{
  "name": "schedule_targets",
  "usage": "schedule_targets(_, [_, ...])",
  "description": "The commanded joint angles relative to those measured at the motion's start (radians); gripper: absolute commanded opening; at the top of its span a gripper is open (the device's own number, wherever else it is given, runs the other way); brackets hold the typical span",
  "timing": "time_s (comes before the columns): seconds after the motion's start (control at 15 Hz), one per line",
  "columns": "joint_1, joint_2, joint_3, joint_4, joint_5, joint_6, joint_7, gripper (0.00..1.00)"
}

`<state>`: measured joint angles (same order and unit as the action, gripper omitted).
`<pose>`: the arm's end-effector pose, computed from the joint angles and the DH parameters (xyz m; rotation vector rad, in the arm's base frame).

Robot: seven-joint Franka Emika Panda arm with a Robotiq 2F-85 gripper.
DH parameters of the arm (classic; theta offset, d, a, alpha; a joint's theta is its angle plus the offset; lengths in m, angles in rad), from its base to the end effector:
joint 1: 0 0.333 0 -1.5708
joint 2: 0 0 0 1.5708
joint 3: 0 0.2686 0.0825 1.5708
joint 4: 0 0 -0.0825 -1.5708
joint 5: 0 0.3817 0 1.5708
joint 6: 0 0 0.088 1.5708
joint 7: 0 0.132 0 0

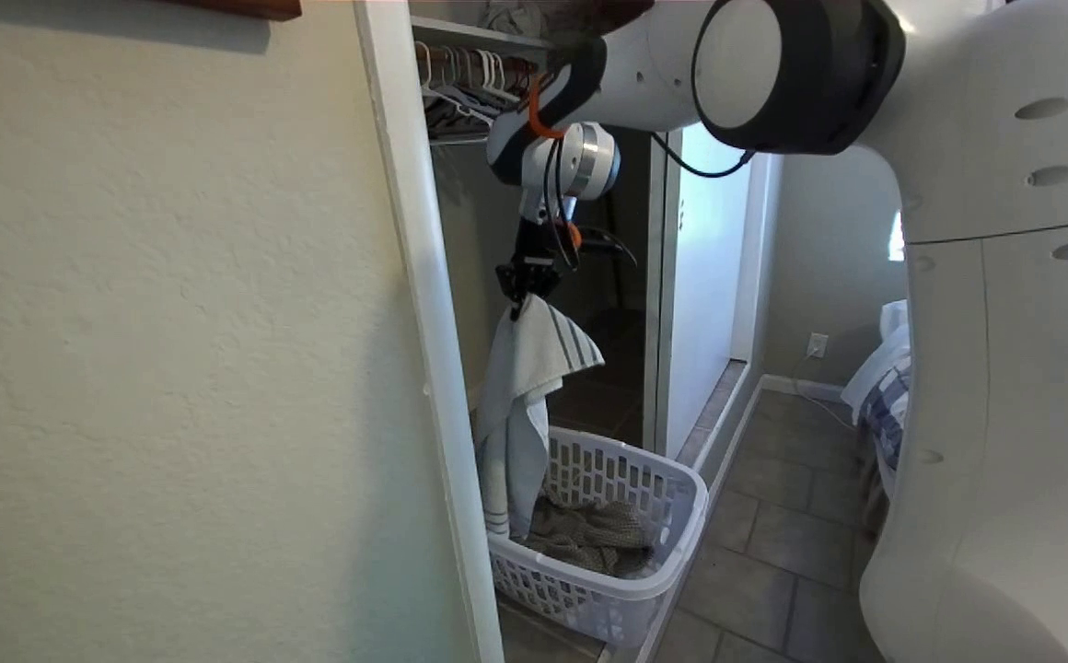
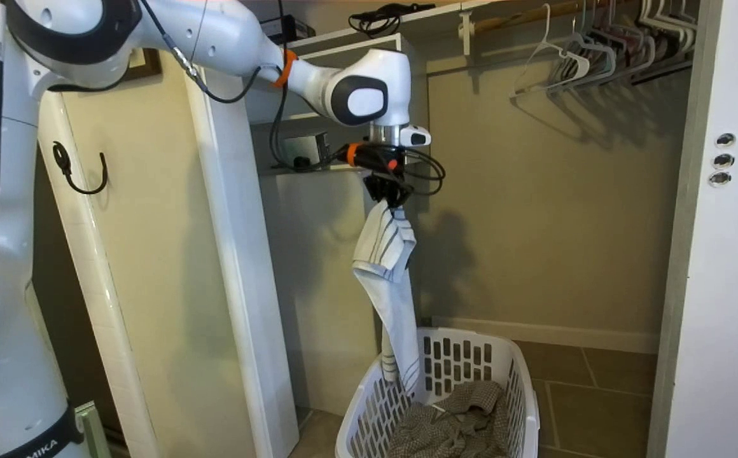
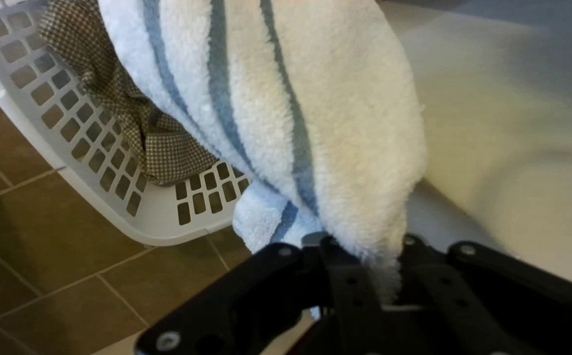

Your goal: Put the white towel in the laundry basket

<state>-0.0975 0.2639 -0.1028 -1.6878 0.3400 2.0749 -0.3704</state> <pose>0.6325 -0.0997 0.3893 -2.8928 -0.0416 -0.2896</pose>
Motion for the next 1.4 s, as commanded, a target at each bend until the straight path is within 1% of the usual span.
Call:
schedule_targets(0.0, [-0.026,-0.003,0.032,-0.026,-0.002,0.021,-0.001,0.14])
schedule_targets(0.13, [-0.026,-0.014,0.034,-0.048,0.002,0.034,-0.005,0.14])
schedule_targets(0.47, [-0.025,-0.039,0.031,-0.062,0.004,0.033,-0.006,0.14])
schedule_targets(0.53, [-0.025,-0.039,0.031,-0.062,0.004,0.033,-0.006,0.03])
schedule_targets(0.67, [-0.039,-0.007,0.026,-0.069,0.026,0.061,-0.005,0.03])
schedule_targets(0.87, [-0.069,0.045,0.031,-0.101,0.060,0.128,-0.030,0.03])
schedule_targets(0.93, [-0.070,0.068,0.025,-0.120,0.027,0.177,-0.021,0.03])
schedule_targets(1.13, [-0.085,0.153,0.026,-0.165,-0.003,0.320,-0.003,0.03])
schedule_targets(1.33, [-0.104,0.240,0.047,-0.191,-0.002,0.418,0.011,0.03])
